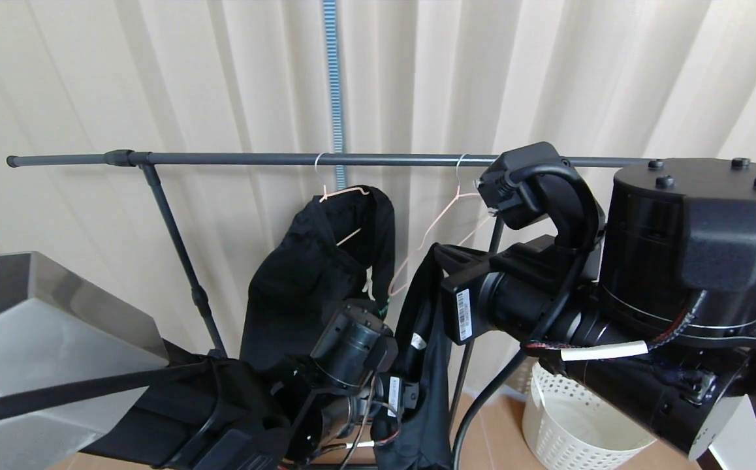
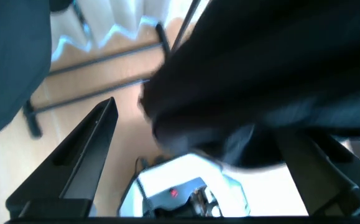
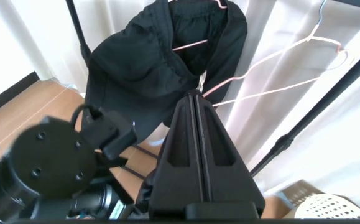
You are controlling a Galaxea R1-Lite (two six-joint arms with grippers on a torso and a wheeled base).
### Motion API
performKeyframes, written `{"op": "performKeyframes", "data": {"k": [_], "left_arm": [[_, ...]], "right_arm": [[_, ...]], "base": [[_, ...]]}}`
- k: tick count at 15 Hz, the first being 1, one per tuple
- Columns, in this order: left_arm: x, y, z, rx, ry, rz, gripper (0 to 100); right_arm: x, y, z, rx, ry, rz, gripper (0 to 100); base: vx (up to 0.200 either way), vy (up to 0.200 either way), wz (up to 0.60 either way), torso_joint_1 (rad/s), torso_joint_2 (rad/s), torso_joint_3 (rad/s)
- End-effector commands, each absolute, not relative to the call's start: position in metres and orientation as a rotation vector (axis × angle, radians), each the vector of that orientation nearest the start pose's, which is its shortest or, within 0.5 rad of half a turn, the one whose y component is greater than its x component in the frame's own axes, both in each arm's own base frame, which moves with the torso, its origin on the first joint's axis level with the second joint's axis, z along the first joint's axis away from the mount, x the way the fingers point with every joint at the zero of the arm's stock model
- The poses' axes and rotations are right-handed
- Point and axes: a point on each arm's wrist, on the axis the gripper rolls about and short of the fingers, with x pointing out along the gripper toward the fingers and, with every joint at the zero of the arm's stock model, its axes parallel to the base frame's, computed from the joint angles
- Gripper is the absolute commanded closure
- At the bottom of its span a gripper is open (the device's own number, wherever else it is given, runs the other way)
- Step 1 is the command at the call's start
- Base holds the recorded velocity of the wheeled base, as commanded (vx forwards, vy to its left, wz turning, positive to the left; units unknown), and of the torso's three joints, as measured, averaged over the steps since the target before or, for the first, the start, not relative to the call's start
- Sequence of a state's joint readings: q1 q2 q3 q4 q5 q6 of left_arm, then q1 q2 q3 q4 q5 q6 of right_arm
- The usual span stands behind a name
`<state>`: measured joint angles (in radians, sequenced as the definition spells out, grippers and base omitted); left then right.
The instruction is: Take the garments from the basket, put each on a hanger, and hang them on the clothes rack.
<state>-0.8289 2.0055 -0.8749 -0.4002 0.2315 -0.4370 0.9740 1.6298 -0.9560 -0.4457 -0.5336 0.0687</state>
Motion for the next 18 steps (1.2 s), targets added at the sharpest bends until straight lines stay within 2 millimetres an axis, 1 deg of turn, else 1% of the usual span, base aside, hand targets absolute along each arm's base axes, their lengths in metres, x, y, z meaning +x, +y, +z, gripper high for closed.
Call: {"op": "performKeyframes", "data": {"k": [1,3,5,7,8,10,12,13,14,16,17,18], "left_arm": [[0.237,-0.249,0.092,-0.064,0.705,-0.424,0],[0.24,-0.248,0.097,-0.077,0.688,-0.42,0],[0.245,-0.25,0.098,-0.083,0.677,-0.408,0],[0.248,-0.256,0.085,-0.058,0.692,-0.386,0],[0.25,-0.259,0.074,-0.03,0.706,-0.355,0],[0.249,-0.259,0.062,-0.002,0.735,-0.341,0],[0.246,-0.256,0.056,0.013,0.754,-0.335,0],[0.243,-0.254,0.053,0.032,0.768,-0.335,0],[0.241,-0.251,0.054,0.05,0.766,-0.338,0],[0.235,-0.244,0.063,0.066,0.738,-0.321,0],[0.23,-0.242,0.074,0.056,0.715,-0.331,0],[0.225,-0.24,0.079,0.061,0.705,-0.34,0]], "right_arm": [[0.177,0.24,0.227,-0.09,0.183,0.432,100],[0.178,0.241,0.227,-0.09,0.183,0.432,100],[0.177,0.241,0.226,-0.091,0.184,0.432,100],[0.178,0.241,0.226,-0.091,0.184,0.432,100],[0.177,0.241,0.226,-0.09,0.183,0.432,100],[0.177,0.24,0.227,-0.088,0.181,0.432,100],[0.178,0.239,0.229,-0.084,0.177,0.428,100],[0.181,0.238,0.228,-0.085,0.18,0.417,100],[0.184,0.236,0.227,-0.085,0.182,0.406,100],[0.193,0.232,0.226,-0.084,0.181,0.373,100],[0.201,0.228,0.225,-0.094,0.184,0.346,100],[0.206,0.226,0.225,-0.096,0.183,0.328,100]], "base": [[0.0,0.0,0.0,0.0,0.0,0.0],[0.0,0.0,0.0,0.0,0.0,0.0],[0.0,0.0,0.0,0.0,0.0,0.0],[0.0,0.0,0.0,0.0,0.0,0.0],[0.0,0.0,0.0,0.0,0.0,0.0],[0.0,0.0,0.0,0.0,0.0,0.0],[0.0,0.0,0.0,0.0,0.0,0.0],[0.0,0.0,0.0,0.0,0.0,0.0],[0.0,0.0,0.0,0.0,0.0,0.0],[0.0,0.0,0.0,0.0,0.0,0.0],[0.0,0.0,0.0,0.0,0.0,0.0],[0.0,0.0,0.0,0.0,0.0,0.0]]}}
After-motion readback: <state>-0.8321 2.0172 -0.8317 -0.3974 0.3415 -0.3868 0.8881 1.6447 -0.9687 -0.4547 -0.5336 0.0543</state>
